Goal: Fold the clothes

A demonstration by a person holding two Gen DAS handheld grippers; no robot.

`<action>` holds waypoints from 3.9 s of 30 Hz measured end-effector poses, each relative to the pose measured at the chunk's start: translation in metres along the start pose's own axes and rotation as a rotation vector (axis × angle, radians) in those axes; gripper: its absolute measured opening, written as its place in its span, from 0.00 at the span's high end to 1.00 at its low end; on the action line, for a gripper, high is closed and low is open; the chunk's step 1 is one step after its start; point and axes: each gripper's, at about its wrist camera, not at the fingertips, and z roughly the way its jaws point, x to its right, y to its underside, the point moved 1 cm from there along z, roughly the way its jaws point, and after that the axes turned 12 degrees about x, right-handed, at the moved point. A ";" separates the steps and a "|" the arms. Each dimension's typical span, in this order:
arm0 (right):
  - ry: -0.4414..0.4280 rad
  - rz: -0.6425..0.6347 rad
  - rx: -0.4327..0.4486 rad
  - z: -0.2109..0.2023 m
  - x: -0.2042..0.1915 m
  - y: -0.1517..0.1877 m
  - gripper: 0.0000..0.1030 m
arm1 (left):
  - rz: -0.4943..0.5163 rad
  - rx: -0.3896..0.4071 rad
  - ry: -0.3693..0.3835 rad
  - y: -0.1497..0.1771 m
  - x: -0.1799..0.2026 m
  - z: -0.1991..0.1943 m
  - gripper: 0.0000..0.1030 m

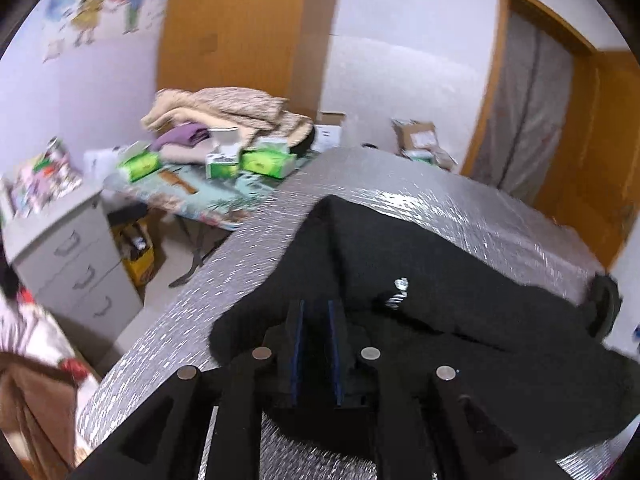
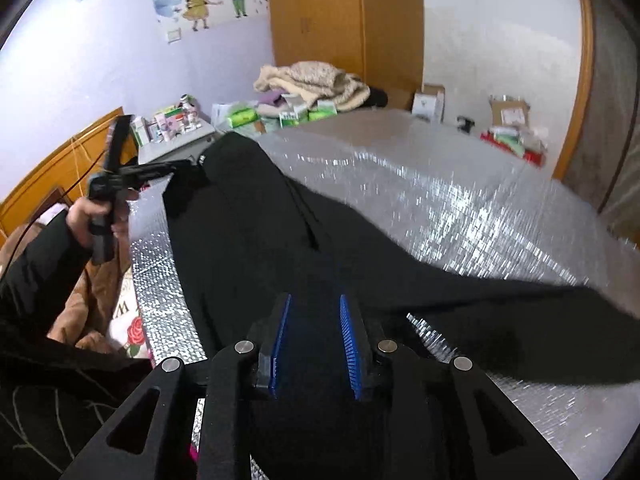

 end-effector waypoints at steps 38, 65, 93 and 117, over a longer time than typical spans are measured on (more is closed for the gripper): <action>-0.168 -0.384 -0.155 0.071 0.005 0.007 0.73 | -0.431 -0.110 0.091 0.009 0.029 0.039 0.63; -0.285 -0.300 -0.025 0.014 -0.033 -0.010 0.95 | -0.393 0.022 0.097 -0.034 0.010 0.002 0.93; -0.379 -0.160 -0.118 0.054 -0.056 0.030 0.78 | -0.324 -0.150 -0.034 0.019 -0.032 0.013 0.87; -0.329 -0.115 -0.097 0.087 -0.071 0.026 0.82 | -0.270 -0.029 0.028 0.012 0.026 -0.037 0.87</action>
